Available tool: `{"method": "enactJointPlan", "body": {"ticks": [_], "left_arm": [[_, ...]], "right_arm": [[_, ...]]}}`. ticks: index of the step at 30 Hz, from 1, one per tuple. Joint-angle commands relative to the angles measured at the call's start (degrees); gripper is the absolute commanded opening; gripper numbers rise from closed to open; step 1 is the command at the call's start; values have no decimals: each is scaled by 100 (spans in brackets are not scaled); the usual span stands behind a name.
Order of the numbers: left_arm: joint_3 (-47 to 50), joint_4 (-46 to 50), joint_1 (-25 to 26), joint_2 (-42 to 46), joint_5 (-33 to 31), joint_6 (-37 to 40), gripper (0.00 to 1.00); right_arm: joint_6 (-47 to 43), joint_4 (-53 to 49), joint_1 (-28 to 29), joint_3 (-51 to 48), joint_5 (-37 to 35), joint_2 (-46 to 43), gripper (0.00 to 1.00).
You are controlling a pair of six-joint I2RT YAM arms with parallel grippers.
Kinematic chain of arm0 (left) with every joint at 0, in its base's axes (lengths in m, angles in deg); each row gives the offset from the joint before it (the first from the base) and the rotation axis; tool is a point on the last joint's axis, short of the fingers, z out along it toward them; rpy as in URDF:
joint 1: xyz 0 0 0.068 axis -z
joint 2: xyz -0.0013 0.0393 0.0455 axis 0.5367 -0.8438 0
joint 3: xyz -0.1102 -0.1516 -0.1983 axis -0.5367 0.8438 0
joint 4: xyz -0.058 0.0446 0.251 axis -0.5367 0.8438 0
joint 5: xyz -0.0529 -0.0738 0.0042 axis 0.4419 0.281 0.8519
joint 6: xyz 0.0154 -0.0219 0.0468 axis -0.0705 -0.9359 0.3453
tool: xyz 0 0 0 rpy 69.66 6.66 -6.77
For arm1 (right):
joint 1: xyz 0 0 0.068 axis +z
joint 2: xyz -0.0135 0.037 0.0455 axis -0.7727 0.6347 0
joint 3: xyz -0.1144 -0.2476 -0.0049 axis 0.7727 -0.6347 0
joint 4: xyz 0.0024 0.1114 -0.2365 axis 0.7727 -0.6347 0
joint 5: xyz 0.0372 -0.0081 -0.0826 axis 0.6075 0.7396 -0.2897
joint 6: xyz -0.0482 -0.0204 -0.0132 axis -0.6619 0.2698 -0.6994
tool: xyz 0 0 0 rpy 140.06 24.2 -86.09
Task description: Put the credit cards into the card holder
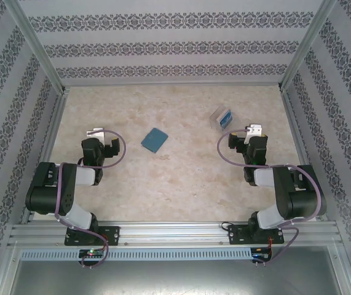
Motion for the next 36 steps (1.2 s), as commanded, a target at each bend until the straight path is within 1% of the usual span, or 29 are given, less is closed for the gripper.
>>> {"method": "enactJointPlan", "body": {"ticks": [1, 13, 15, 17, 21, 24, 25, 27, 29, 31, 33, 34, 35, 36], "left_arm": [[-68, -198, 32, -27, -29, 56, 100], [-72, -202, 32, -26, -29, 57, 100], [-71, -202, 32, -30, -29, 57, 100], [-67, -202, 32, -24, -29, 57, 100], [-69, -198, 32, -30, -22, 58, 100], [-67, -196, 32, -29, -24, 58, 99], [-75, -193, 32, -23, -21, 60, 100], [-74, -194, 32, -27, -19, 64, 100], [-74, -187, 32, -24, -12, 73, 100], [-76, -182, 32, -27, -12, 65, 100], [-77, -176, 30, -26, -11, 66, 100], [-84, -176, 31, -25, 1, 62, 100], [-92, -168, 32, -28, 33, 79, 100], [-94, -158, 30, -26, 56, 73, 99]], "right_arm": [[-55, 100, -57, 80, 132, 20, 98], [-46, 119, -66, 68, 142, 15, 98], [19, 16, -66, 75, -4, -91, 98], [95, -381, -75, 176, -172, -343, 98], [160, -1181, -75, 311, -273, -918, 98], [418, -1756, -81, 273, -370, -1543, 98], [460, -1895, -84, 269, -358, -1732, 98], [507, -1852, -84, 182, -304, -1892, 98], [828, -1929, -84, 183, -224, -1999, 98], [1470, -2278, -84, 337, -299, -2134, 98], [2636, -3069, -91, 572, -550, -2344, 98], [3349, -3666, -143, 689, -564, -2486, 98], [3756, -4124, -267, 754, -229, -2628, 98], [3862, -4198, -372, 772, 213, -2718, 98]]}}
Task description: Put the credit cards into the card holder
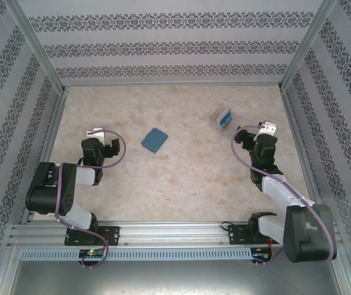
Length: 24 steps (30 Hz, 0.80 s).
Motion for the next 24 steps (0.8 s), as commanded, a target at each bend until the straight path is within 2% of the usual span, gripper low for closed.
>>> {"method": "enactJointPlan", "body": {"ticks": [1, 3, 4, 5, 7, 8, 10, 11, 13, 14, 16, 21, 24], "left_arm": [[-102, -151, 17, -27, 48, 66, 100], [-204, 128, 38, 179, 228, 185, 100], [-316, 573, 66, 485, 444, 291, 100], [-617, 1534, 113, 924, 359, 140, 100], [-1483, 3578, 129, 1507, -290, -985, 100], [-1862, 4542, 129, 1675, -288, -1356, 99], [-2340, 5312, 124, 1814, 107, -1914, 99], [-2556, 5803, 124, 1806, 198, -2434, 99], [-2848, 6063, 102, 1633, 1173, -2565, 99], [-2889, 5912, 159, 1514, 1949, -2487, 100], [-2879, 5565, 357, 1197, 2791, -2670, 100], [-3446, 5406, 610, -272, 3847, -2625, 98], [-3639, 5416, 641, -746, 3919, -2513, 94]], "right_arm": [[1540, -1149, -227, 342, 723, -360, 98], [1432, -1972, -199, 794, 1048, -299, 98], [1296, -2291, -126, 991, 1131, -212, 98], [1157, -2521, -3, 1130, 1170, -121, 98], [1003, -2657, 237, 1202, 1152, 18, 98], [987, -2652, 323, 1199, 1152, 63, 98], [916, -2736, 556, 1258, 1040, 151, 98], [864, -2813, 720, 1305, 921, 187, 98], [729, -2834, 1050, 1353, 735, 251, 97], [679, -2826, 1207, 1385, 654, 314, 98], [626, -2878, 1418, 1506, 599, 465, 97], [682, -3042, 1541, 1706, 907, 682, 97], [750, -2996, 1561, 1706, 1133, 706, 97]]}}
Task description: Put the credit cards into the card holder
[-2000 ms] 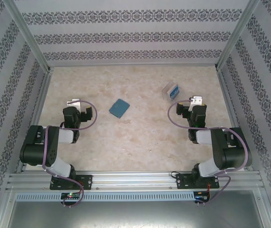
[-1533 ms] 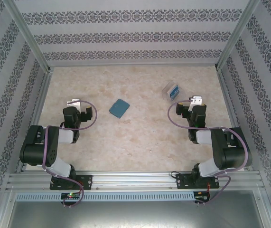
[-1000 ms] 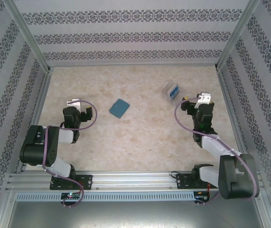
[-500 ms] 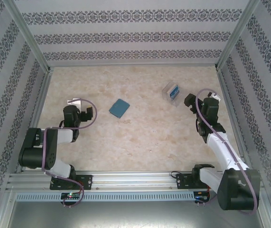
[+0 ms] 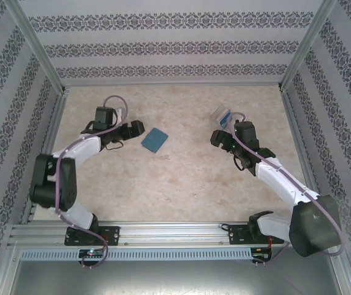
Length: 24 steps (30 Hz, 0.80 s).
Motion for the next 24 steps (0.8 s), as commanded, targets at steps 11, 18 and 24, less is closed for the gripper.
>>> {"method": "enactJointPlan", "body": {"ticks": [11, 18, 24], "left_arm": [[-1066, 668, 312, -1558, 927, -6, 61], [-910, 754, 410, -1640, 752, -14, 56], [-905, 731, 591, -1697, 600, -3, 43]], "right_arm": [[273, -152, 205, 3, 384, -139, 96], [438, -202, 192, 35, 478, -140, 96], [566, -100, 277, 169, 635, 132, 94]]}}
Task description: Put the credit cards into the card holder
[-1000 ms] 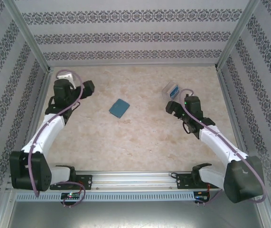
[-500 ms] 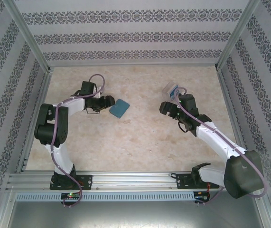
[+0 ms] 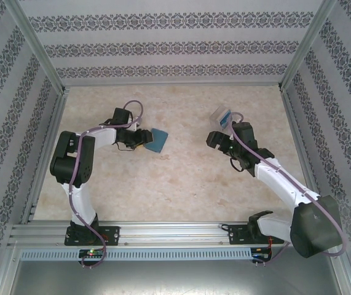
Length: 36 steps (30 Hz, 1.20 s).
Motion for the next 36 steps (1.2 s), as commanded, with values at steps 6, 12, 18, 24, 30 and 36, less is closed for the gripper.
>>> {"method": "enactJointPlan", "body": {"ticks": [6, 12, 18, 24, 30, 36], "left_arm": [[166, 147, 294, -54, -111, 22, 9], [412, -26, 289, 407, -81, -27, 0], [500, 891, 286, 1865, -564, 202, 0], [920, 519, 243, 2304, -312, -162, 71], [1000, -866, 257, 1420, 507, -883, 68], [870, -1352, 272, 812, 571, -1067, 56]], "right_arm": [[237, 73, 305, 274, 246, 417, 92], [266, 32, 560, 428, 205, 548, 92], [217, -158, 841, 561, 232, 514, 92], [-200, -36, 1344, 1178, 275, 1466, 90], [-212, 76, 1483, 2306, 981, 3069, 69], [-202, -54, 1475, 3213, 1188, 4207, 59]]}}
